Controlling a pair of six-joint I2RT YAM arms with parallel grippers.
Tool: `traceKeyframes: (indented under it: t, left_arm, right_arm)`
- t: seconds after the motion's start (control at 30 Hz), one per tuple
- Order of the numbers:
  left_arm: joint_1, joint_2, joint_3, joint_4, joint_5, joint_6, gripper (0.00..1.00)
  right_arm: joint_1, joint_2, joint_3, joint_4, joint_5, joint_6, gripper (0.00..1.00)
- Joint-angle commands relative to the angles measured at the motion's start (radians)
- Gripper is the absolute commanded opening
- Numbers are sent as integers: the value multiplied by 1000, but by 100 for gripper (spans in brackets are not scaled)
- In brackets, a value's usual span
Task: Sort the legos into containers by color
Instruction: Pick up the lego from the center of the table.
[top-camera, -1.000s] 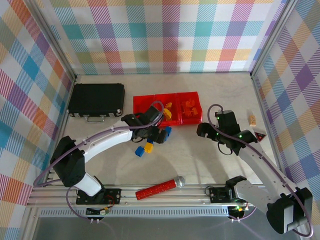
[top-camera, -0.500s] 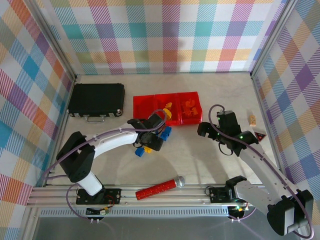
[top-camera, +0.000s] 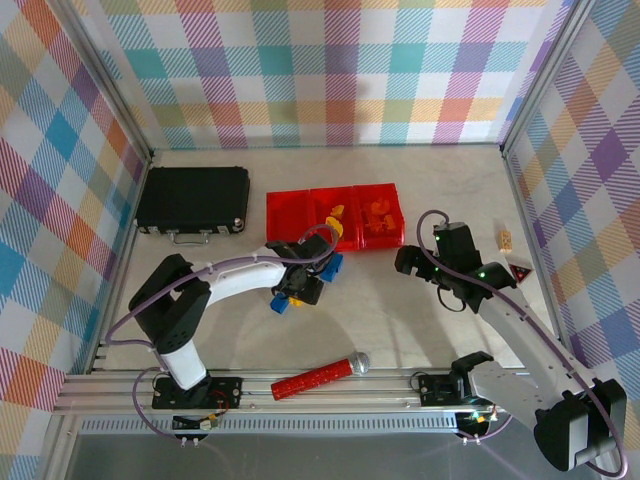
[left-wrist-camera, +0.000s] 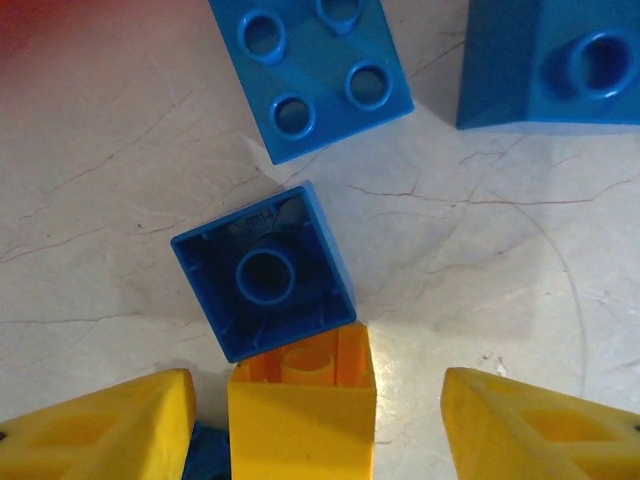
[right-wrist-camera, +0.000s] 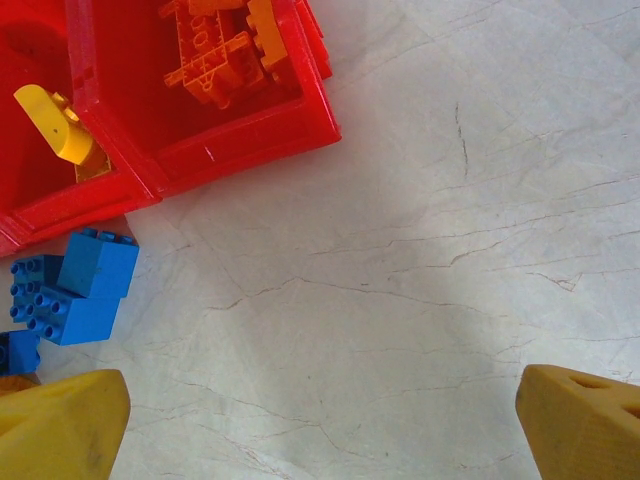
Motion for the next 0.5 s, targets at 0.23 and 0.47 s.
traceKeyframes:
  t: [0.23, 0.47]
  left_arm:
    - [2, 34, -28, 15, 12, -53, 51]
    - [3, 47, -18, 10, 5, -69, 36]
  right_arm:
    - [-2, -11, -9, -12, 17, 3, 99]
    - [-2, -12, -10, -14, 19, -1, 99]
